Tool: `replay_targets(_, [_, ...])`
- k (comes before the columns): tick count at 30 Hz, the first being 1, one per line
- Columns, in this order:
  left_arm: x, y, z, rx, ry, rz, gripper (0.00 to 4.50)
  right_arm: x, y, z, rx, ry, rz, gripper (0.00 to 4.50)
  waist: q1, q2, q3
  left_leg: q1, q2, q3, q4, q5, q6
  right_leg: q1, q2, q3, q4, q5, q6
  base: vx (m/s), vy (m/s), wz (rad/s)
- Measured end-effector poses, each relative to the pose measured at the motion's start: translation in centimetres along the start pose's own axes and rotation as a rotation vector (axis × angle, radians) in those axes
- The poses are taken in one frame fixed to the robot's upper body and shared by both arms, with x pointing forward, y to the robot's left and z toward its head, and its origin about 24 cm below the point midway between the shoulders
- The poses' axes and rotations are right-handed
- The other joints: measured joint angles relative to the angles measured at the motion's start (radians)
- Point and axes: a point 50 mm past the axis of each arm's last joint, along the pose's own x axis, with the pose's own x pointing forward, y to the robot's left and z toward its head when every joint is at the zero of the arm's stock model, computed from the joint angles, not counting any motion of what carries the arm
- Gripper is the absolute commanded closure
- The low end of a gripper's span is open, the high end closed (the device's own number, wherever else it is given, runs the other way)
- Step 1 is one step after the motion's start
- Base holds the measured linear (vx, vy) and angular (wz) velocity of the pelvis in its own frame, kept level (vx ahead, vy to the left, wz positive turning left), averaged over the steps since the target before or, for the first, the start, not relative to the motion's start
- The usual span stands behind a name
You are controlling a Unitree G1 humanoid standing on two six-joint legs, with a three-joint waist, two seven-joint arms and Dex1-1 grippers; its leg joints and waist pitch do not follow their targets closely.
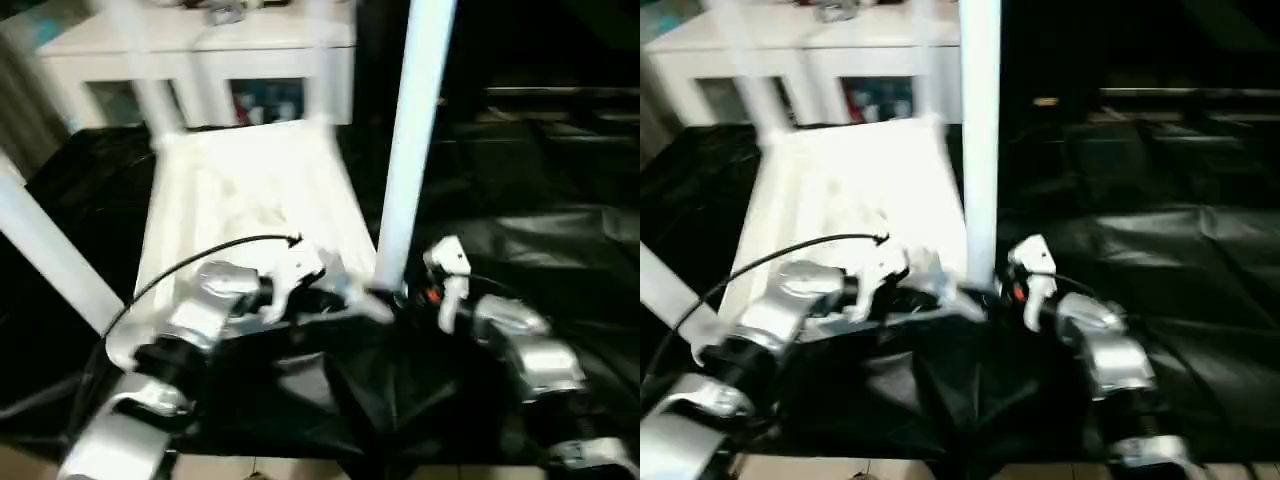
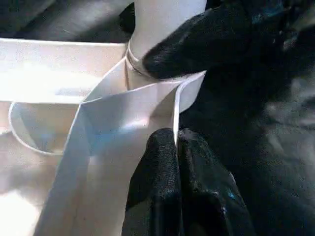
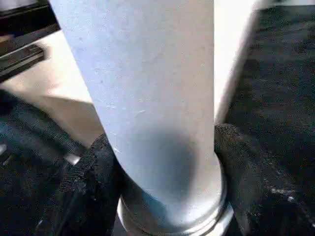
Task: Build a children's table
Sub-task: Rotate leg to tighten
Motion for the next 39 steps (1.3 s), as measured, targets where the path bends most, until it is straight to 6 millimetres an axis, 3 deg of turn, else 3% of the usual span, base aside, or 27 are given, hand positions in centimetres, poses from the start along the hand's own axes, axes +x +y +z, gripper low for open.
replay_targets(3, [0.9, 0.0, 0.3, -0.019, -0.011, 0.065, 4.50, 1.0, 0.0, 0.3, 0.023, -0.019, -0.103, 1.98, -0.012, 0.002, -0.001, 0.000, 0.000, -0.001, 0.000, 0.000, 0.000, 0.001, 0.000, 0.000, 0.000, 0.000, 0.000, 0.000, 0.000, 0.00])
replay_targets(4, [1.1, 0.0, 0.4, -0.021, -0.012, 0.074, 4.50, 1.1, 0.0, 0.3, 0.026, -0.025, -0.122, 1.42, -0.012, 0.002, -0.001, 0.000, -0.001, -0.001, -0.001, 0.000, 0.000, 0.001, 0.000, 0.000, 0.000, 0.000, 0.000, 0.000, 0.000, 0.00])
replay_targets(8, [1.3, -0.2, 0.5, -0.022, -0.016, 0.065, 4.50, 1.0, 0.2, 0.3, 0.020, -0.041, -0.117, 1.21, -0.012, 0.003, -0.001, -0.001, -0.001, -0.001, -0.001, 0.000, 0.000, 0.001, 0.000, 0.000, -0.001, 0.000, 0.000, 0.000, 0.000, 0.00])
replay_targets(9, [1.3, -0.2, 0.5, -0.020, -0.018, 0.062, 4.50, 1.0, 0.2, 0.3, 0.018, -0.043, -0.115, 0.92, -0.012, 0.003, -0.001, -0.001, -0.001, -0.001, -0.001, 0.000, 0.000, 0.001, 0.000, 0.000, -0.001, 0.000, 0.000, 0.000, 0.000, 0.00])
replay_targets(12, [1.3, -0.4, 0.6, -0.011, -0.021, 0.028, 4.50, 0.1, 0.0, 0.3, -0.016, -0.032, -0.058, 0.72, -0.010, 0.003, -0.001, -0.002, -0.001, -0.001, -0.001, 0.000, 0.000, 0.000, 0.000, -0.001, -0.003, 0.000, 0.001, 0.000, 0.000, 0.00])
replay_targets(19, [-0.4, -0.5, 0.0, 0.036, -0.002, -0.096, 4.50, -2.1, -0.7, 0.6, -0.116, 0.061, 0.198, 0.72, 0.000, 0.003, -0.001, -0.003, 0.001, -0.001, -0.003, -0.001, 0.001, -0.001, 0.001, -0.003, -0.003, -0.002, 0.002, 0.000, 0.000, 0.00])
replay_targets(22, [-1.2, -0.7, -0.3, 0.061, 0.015, -0.178, 4.50, -2.9, -0.6, 0.6, -0.139, 0.106, 0.322, 0.72, 0.015, 0.003, 0.000, -0.003, 0.001, 0.000, -0.003, -0.001, 0.001, -0.001, 0.001, -0.003, -0.003, -0.002, 0.002, 0.000, 0.000, 0.00])
replay_targets(30, [-2.9, -1.3, -0.9, 0.089, 0.043, -0.326, 4.50, -3.2, 0.1, 0.9, -0.157, 0.149, 0.509, 0.72, 0.031, -0.001, 0.002, -0.004, 0.000, 0.001, -0.001, -0.001, 0.001, 0.000, -0.001, -0.001, -0.002, -0.002, 0.002, 0.000, 0.000, 0.00])
replay_targets(39, [-3.4, -1.3, -1.0, 0.094, 0.050, -0.350, 4.50, -3.1, 0.5, 1.1, -0.159, 0.173, 0.605, 1.49, 0.031, -0.002, 0.002, -0.004, 0.001, 0.001, -0.001, 0.000, 0.001, -0.001, 0.000, -0.002, -0.001, -0.002, 0.002, 0.000, 0.000, 0.00])
